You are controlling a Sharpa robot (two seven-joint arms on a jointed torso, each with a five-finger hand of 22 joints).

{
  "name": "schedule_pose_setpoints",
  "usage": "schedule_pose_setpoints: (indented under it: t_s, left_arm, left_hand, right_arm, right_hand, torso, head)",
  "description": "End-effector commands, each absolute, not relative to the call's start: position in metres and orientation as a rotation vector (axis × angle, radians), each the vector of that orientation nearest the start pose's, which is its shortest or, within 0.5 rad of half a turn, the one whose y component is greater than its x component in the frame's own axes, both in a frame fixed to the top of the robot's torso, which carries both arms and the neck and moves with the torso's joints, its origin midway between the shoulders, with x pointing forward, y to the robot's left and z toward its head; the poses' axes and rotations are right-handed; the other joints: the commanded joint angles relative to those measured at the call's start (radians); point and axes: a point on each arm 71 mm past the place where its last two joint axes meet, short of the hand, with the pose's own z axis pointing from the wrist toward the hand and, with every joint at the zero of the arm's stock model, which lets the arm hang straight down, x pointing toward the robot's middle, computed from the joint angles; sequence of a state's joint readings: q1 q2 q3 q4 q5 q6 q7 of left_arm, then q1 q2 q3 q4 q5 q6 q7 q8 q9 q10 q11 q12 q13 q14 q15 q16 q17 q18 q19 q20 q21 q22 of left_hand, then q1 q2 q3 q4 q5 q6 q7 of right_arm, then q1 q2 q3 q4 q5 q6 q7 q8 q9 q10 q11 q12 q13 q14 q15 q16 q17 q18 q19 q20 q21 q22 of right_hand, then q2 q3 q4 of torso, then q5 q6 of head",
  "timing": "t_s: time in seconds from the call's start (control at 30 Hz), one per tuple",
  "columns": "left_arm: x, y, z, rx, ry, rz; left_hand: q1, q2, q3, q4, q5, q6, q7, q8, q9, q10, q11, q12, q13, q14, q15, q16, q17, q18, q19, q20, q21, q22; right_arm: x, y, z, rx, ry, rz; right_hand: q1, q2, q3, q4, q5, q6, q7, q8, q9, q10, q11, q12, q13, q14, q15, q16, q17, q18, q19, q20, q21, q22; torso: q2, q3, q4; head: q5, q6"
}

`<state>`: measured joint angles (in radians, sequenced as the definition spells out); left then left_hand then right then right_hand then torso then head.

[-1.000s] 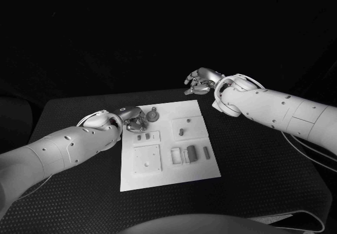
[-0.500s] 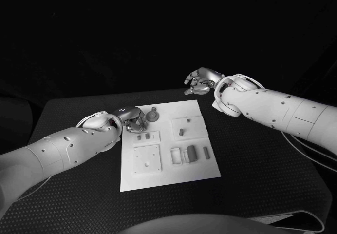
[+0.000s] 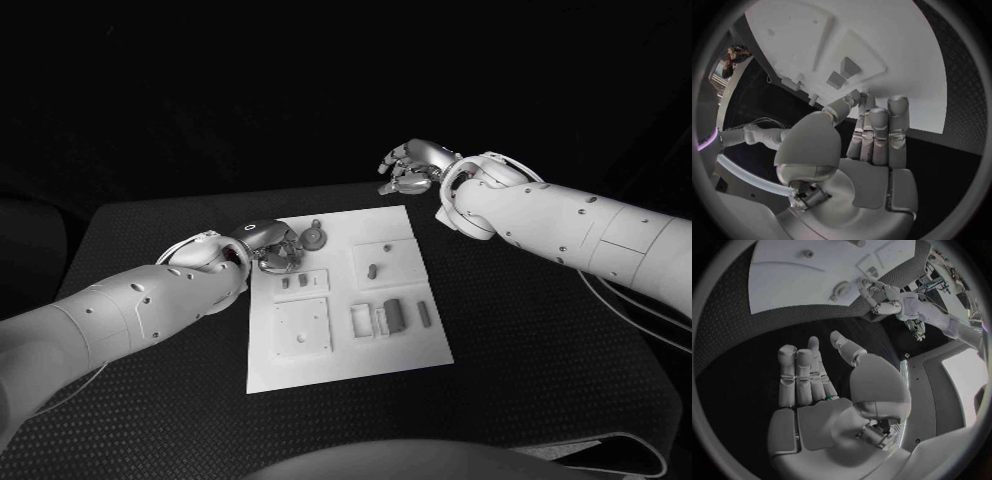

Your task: Assemble the parts on the task board

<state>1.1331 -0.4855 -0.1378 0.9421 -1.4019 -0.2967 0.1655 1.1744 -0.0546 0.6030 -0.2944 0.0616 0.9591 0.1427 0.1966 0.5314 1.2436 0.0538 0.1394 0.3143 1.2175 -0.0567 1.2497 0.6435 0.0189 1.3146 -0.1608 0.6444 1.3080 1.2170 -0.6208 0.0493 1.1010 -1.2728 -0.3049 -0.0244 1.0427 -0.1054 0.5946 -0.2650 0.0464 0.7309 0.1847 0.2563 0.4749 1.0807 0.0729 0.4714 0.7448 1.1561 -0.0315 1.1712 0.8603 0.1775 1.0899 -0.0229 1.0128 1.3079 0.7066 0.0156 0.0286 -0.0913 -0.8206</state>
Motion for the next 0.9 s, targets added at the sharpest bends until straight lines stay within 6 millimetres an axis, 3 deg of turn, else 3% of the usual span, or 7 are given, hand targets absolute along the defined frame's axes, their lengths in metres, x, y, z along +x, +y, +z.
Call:
schedule_pose_setpoints:
  t_s: [0.03, 0.9]
  left_arm:
    - [0.5365, 0.1714, -0.2889, 0.269, 1.820, -0.649]
    - [0.5376, 0.1765, -0.2890, 0.250, 1.821, -0.623]
  left_hand:
    - [-0.003, -0.017, -0.012, 0.001, -0.006, -0.010, 0.001, -0.005, -0.003, -0.016, 0.002, 0.005, -0.002, -0.011, -0.001, 0.004, 0.002, 0.137, -0.004, 0.003, 0.002, 0.019]
    - [-0.004, -0.040, -0.082, 0.002, -0.001, -0.058, -0.010, -0.014, -0.020, -0.087, 0.007, 0.091, 0.031, -0.022, 0.004, 0.011, 0.001, 0.144, -0.012, 0.010, 0.001, 0.018]
  right_arm:
    - [0.5694, -0.2145, -0.1709, 0.095, 1.611, 0.631]
    - [0.5694, -0.2143, -0.1709, 0.094, 1.611, 0.632]
  right_hand:
    - [-0.007, 0.000, -0.001, 0.007, 0.002, 0.000, 0.006, 0.007, -0.001, 0.003, 0.004, -0.004, 0.002, -0.006, -0.003, 0.001, -0.001, 0.084, -0.002, -0.007, -0.005, 0.008]
    - [-0.006, 0.000, 0.000, 0.007, 0.002, 0.000, 0.006, 0.007, -0.001, 0.003, 0.004, -0.004, 0.002, -0.006, -0.003, 0.001, -0.001, 0.084, -0.002, -0.007, -0.005, 0.008]
  torso:
    - [0.000, 0.0004, -0.0004]
    - [0.000, 0.0003, -0.0004]
  head:
    - [0.001, -0.001]
    - [-0.002, -0.001]
